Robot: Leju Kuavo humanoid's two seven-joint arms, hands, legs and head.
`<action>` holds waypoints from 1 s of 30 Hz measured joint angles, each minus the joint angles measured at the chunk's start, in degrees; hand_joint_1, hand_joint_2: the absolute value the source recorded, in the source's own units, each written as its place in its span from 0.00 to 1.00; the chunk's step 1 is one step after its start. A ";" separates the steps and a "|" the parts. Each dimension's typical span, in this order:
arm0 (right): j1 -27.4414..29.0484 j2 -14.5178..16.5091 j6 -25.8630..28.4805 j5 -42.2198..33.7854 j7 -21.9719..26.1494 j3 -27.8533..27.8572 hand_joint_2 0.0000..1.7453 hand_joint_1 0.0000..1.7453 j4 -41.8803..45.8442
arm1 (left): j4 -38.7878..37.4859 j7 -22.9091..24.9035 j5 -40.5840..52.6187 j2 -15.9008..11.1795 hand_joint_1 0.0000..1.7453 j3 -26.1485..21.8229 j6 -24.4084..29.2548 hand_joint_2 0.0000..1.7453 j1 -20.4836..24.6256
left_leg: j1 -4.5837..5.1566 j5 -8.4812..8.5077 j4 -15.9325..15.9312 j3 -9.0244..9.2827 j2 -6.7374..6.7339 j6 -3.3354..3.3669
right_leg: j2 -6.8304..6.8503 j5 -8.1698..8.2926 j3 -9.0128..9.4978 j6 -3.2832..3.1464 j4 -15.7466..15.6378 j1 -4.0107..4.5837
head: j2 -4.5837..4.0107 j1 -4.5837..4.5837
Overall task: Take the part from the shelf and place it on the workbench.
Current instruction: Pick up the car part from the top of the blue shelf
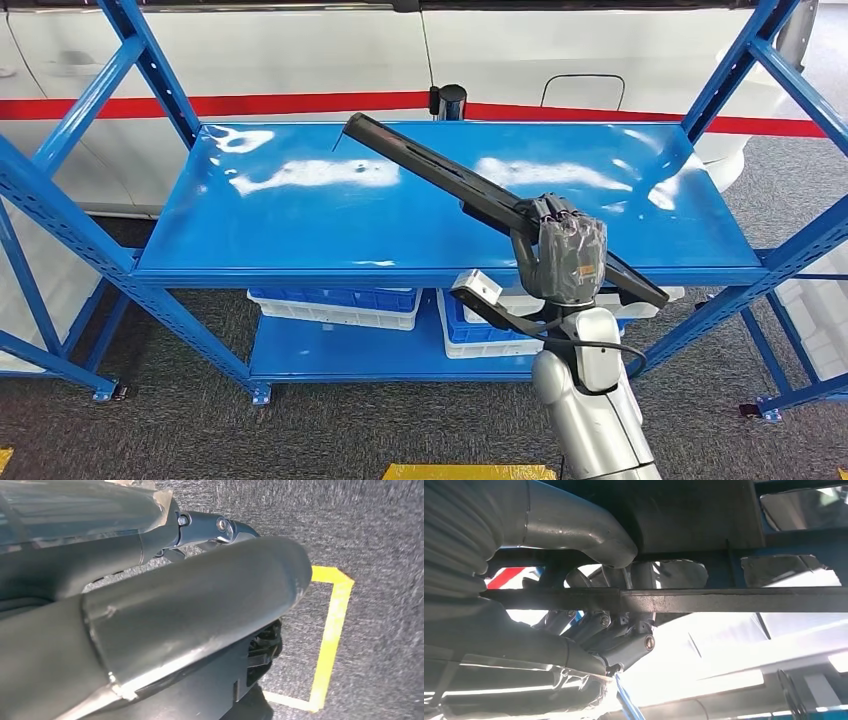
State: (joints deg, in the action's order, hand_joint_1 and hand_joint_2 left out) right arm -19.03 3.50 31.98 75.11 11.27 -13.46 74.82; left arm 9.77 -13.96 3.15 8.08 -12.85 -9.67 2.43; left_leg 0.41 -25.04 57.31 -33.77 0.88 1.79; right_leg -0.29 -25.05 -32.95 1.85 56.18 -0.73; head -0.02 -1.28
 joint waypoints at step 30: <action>4.12 -2.92 1.85 -5.45 3.38 -2.48 1.00 1.00 6.27 | 0.15 -0.41 -1.36 0.18 0.00 -3.48 2.33 0.00 0.33 | -0.14 -0.56 0.25 0.53 -0.39 -0.26 | 0.02 -0.51 0.02 -0.81 1.04 -0.57 | 0.00 0.35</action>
State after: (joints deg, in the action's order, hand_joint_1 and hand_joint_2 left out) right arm -14.91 0.57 33.83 69.65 14.64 -15.94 81.09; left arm 9.92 -14.37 1.80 8.26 -16.33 -7.34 2.76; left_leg 0.27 -25.60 57.56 -33.24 0.49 1.52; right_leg -0.27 -25.55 -32.92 1.04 57.22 -1.29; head -0.02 -0.93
